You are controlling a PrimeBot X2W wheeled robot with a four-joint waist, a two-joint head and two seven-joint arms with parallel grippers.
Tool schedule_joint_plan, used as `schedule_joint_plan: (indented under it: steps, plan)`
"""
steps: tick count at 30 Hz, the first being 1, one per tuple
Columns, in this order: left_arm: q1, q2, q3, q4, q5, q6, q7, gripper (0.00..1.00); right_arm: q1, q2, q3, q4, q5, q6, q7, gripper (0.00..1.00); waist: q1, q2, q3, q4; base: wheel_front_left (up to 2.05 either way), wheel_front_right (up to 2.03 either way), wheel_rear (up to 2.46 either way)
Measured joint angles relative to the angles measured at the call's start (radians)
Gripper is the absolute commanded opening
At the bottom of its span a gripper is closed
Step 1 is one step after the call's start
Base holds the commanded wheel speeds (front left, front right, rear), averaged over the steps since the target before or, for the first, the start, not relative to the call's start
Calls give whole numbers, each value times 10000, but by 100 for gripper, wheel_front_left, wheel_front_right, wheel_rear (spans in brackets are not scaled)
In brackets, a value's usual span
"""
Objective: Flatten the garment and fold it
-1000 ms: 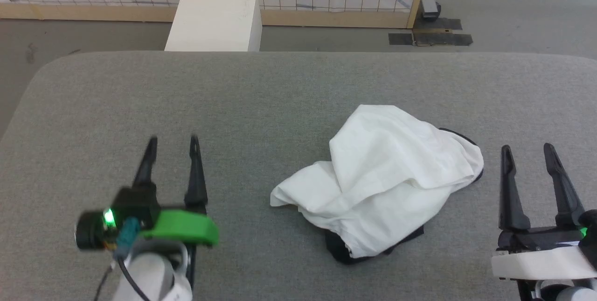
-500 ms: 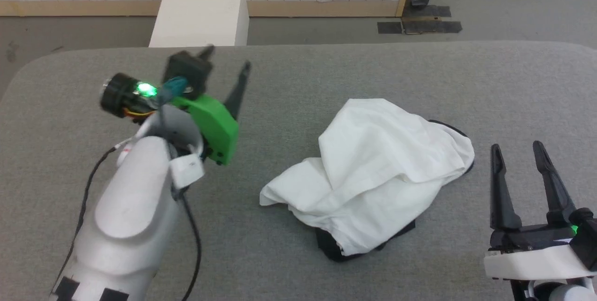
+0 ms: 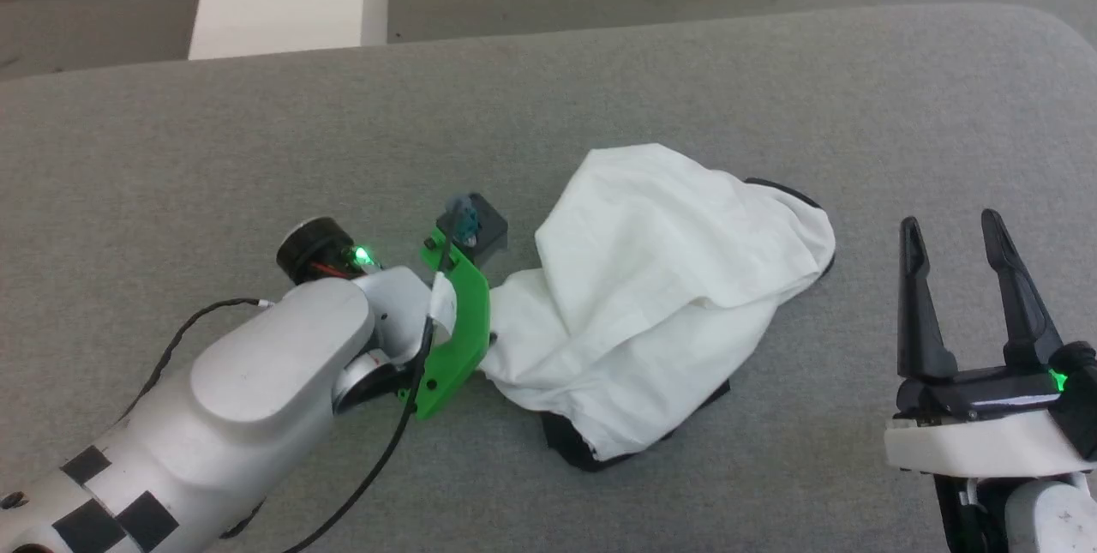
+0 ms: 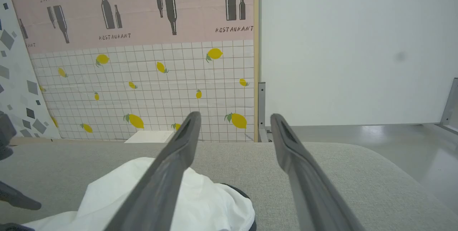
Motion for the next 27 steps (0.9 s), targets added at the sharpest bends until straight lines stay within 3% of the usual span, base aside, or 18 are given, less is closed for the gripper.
schedule_joint_plan:
  steps: [4,9,11,16,22,27]
  plan:
    - [-293,128,-1177,251,-514,0,387,100,-159,0,25,8,19,0,0,100,0,0,291,-229,0,0,0]
    - [-471,309,-1448,263,-520,-6,355,100,-208,0,-13,12,33,0,0,100,0,0,581,-456,0,0,0]
    - [-492,360,-1478,240,-481,-8,46,0,-207,-2,-79,17,31,0,0,100,0,0,620,-439,0,0,0]
    - [-564,502,-1522,86,-734,-8,-1384,0,-199,-2,-146,23,10,0,0,100,1,0,585,-146,0,0,0]
    - [-1044,1381,-251,119,-1250,17,-3315,0,-197,2,-104,-12,-6,0,0,100,0,0,367,321,0,0,0]
    - [-1059,2107,382,938,-1394,568,-4134,0,-174,2,-52,-48,-21,0,0,100,0,0,257,523,0,0,0]
